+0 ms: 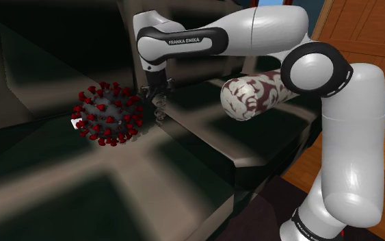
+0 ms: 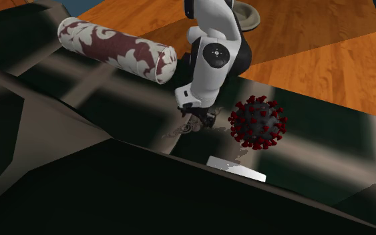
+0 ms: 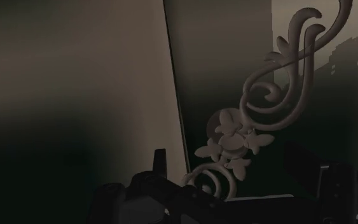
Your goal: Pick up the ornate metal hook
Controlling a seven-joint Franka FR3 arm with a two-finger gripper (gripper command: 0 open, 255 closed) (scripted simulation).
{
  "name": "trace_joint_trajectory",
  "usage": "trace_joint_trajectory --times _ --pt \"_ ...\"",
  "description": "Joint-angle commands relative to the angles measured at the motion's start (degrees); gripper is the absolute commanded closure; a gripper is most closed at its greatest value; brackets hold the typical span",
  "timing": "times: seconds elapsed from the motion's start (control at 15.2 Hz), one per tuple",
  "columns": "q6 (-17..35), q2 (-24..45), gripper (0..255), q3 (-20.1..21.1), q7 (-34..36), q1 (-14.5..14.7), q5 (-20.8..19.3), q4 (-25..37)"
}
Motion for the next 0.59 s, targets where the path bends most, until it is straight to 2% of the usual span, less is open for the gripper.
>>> trace_joint_trajectory --times 0.0,0.4,0.46,0.53 --pt "1.23 0.57 0 -0.03 0.27 0.04 -0.14 -0.64" --pt "4.7 0.57 0 -0.08 0.78 -0.16 -0.25 -4.16" --pt "4.6 0.55 255 -0.07 0.8 -0.13 -0.25 -4.06" --pt "4.63 0.52 255 -0.07 0.79 -0.14 -0.24 -4.13"
